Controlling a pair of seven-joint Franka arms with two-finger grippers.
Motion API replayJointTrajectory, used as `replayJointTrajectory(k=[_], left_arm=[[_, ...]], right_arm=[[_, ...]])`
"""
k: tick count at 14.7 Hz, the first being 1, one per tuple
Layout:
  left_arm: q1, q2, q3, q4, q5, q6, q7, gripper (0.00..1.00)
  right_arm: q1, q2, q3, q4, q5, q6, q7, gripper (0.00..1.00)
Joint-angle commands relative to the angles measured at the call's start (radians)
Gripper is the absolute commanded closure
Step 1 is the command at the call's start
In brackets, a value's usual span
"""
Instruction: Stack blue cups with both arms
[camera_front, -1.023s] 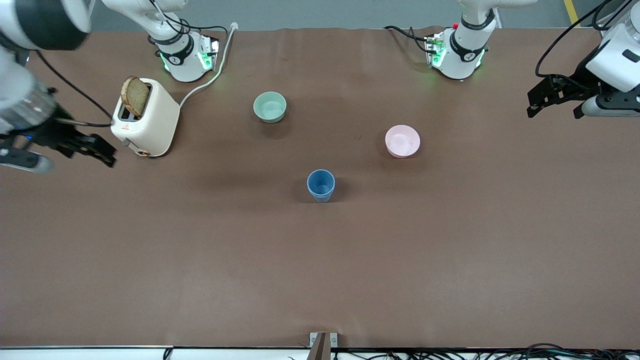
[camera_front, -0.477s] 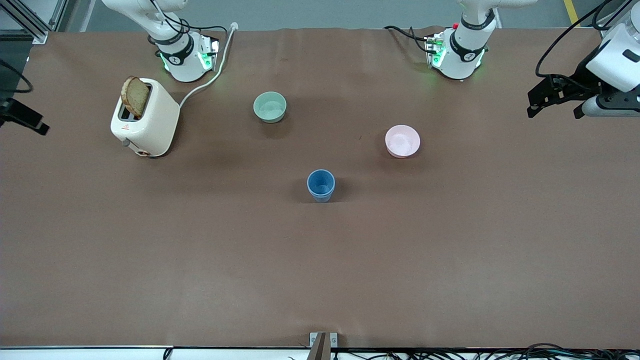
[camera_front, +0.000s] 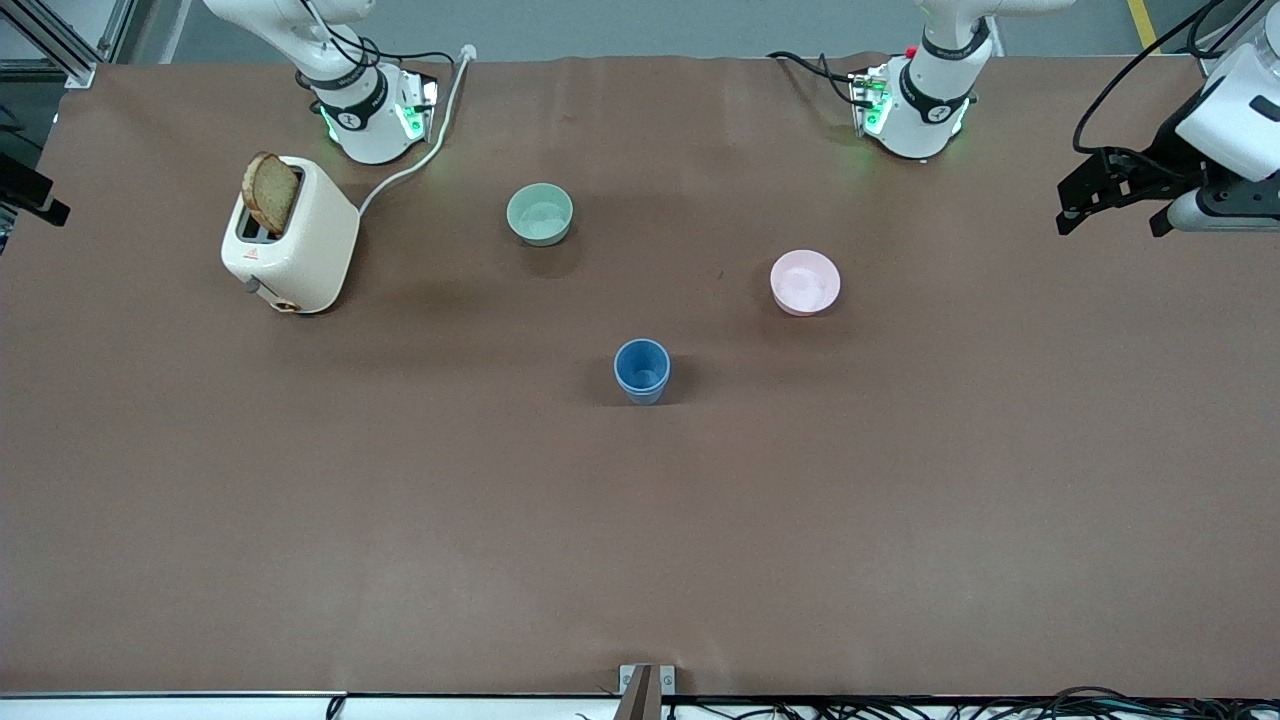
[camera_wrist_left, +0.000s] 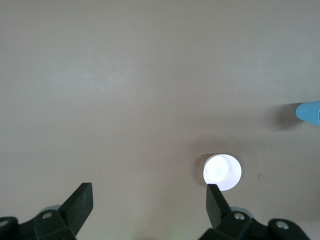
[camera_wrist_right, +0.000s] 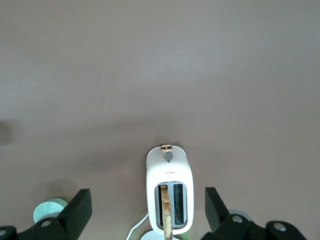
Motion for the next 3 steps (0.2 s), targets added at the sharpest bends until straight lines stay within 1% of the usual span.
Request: replayJointTrajectory(k=[1,3], left_arm=[[-0.002,0.022,0.003,0.052,0.016,-0.007,0.006,0.0],[0.0,0.032,0.003,0.064,0.016,-0.012,0.006,0.0]], right_arm=[[-0.006,-0.002,-0.001,0.001,0.044,0.033,-0.024,0.0],[-0.005,-0.002,-0.001,-0.003,0.044,0.037,-0.024,0.0]])
